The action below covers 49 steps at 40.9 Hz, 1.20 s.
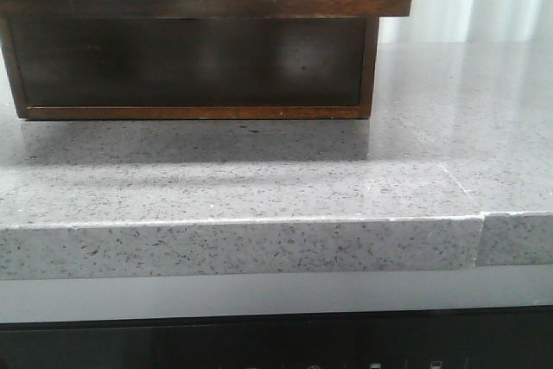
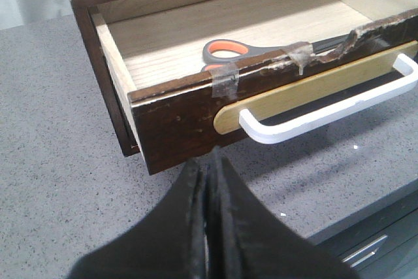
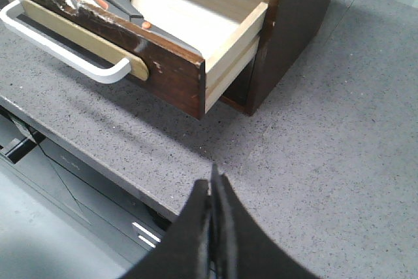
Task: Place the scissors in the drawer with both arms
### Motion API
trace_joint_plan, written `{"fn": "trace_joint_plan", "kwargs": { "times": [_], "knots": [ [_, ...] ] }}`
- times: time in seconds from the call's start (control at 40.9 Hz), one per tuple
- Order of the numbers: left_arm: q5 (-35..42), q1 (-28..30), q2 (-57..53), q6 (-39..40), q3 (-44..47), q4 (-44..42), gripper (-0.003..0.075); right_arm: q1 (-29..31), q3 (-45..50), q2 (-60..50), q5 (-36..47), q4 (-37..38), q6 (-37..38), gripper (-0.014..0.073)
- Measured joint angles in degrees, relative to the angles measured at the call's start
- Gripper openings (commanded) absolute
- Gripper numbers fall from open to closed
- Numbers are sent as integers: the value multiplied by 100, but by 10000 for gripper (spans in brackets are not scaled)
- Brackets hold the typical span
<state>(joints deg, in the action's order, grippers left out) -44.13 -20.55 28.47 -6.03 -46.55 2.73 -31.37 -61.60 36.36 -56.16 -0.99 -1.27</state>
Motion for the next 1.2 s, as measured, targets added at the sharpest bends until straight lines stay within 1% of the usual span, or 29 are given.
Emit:
{"fn": "trace_joint_plan", "kwargs": {
  "times": [0.098, 0.22, 0.367, 0.489, 0.635, 0.782, 0.855, 0.978, 1.197],
  "knots": [
    [65, 232, -212, 0, 269, 14, -20, 0, 0, 0, 0, 0, 0, -69],
    [373, 649, -570, 0, 810, 27, -20, 0, 0, 0, 9, 7, 0, -69],
    [1168, 1159, -1157, 0, 1700, 255, -20, 0, 0, 0, 9, 7, 0, -69],
    [1861, 1444, -1669, 0, 2488, 636, -20, 0, 0, 0, 9, 7, 0, -69],
    [2619, 1551, -2213, 0, 3339, 739, -20, 0, 0, 0, 9, 7, 0, -69],
    [3825, 1592, -2467, 0, 4226, 716, -20, 0, 0, 0, 9, 7, 0, -69],
    [4278, 1589, -2609, 0, 4652, 716, -20, 0, 0, 0, 9, 7, 0, -69],
    [4519, 1589, -2854, 0, 4682, 693, -20, 0, 8, 0, 9, 7, 0, -69],
    [4281, 1751, -2866, 0, 4682, 337, -20, 0, 8, 0, 9, 7, 0, -69]
  ]
}}
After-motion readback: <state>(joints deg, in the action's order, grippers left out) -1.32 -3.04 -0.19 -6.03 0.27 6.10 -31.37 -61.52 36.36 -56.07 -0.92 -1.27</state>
